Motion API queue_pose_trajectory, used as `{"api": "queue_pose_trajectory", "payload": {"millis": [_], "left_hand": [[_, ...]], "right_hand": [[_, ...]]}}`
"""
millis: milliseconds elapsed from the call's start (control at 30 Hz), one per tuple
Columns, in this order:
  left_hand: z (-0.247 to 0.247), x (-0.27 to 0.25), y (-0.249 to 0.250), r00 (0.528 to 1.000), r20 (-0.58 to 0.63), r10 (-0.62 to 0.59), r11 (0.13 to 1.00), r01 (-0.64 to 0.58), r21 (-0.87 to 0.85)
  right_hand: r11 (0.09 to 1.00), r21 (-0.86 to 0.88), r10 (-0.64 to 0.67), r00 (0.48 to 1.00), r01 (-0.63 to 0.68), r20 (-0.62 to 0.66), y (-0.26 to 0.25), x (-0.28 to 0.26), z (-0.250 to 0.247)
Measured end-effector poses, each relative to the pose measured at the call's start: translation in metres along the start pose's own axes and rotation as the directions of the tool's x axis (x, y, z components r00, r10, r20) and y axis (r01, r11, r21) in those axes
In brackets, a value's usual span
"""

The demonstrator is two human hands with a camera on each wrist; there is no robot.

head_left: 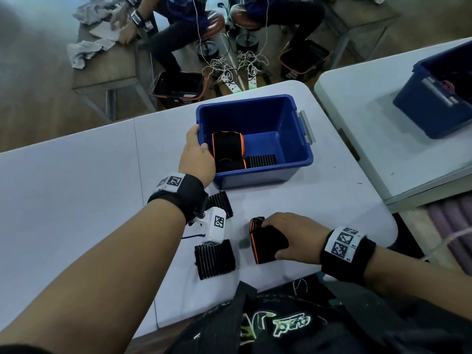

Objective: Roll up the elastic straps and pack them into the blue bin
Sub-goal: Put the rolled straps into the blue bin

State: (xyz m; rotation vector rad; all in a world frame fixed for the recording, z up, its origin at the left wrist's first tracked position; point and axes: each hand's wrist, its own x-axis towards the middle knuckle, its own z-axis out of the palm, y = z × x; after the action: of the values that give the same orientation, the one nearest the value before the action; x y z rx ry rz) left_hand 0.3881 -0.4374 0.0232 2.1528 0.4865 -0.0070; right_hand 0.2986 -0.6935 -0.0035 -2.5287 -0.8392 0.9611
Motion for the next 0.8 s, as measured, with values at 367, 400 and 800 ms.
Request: {"api": "queue_pose_trajectory", "payload": {"millis": [367,400,800], "left_hand": [[0.0,-0.001,-0.003,0.999,-0.025,0.02,0.998,-0.021,-0.061],[0.0,-0.001,-0.004,0.999,-0.026,0.019,0.997,-0.021,-0.069],[0.001,0.0,-0.007,1.0,-0.018,0.014,0.988,-0.016,-0.155]], "right_hand": [[0.969,0.246,0.064,0.987,-0.027,-0.146,-0.012,-0.004,-0.026],[0.965,0.262,0.053,0.982,-0.005,-0.179,-0.016,-0.008,-0.036],[0.987,0.133,0.134,0.921,-0.091,-0.366,-0.018,0.047,-0.21]]}}
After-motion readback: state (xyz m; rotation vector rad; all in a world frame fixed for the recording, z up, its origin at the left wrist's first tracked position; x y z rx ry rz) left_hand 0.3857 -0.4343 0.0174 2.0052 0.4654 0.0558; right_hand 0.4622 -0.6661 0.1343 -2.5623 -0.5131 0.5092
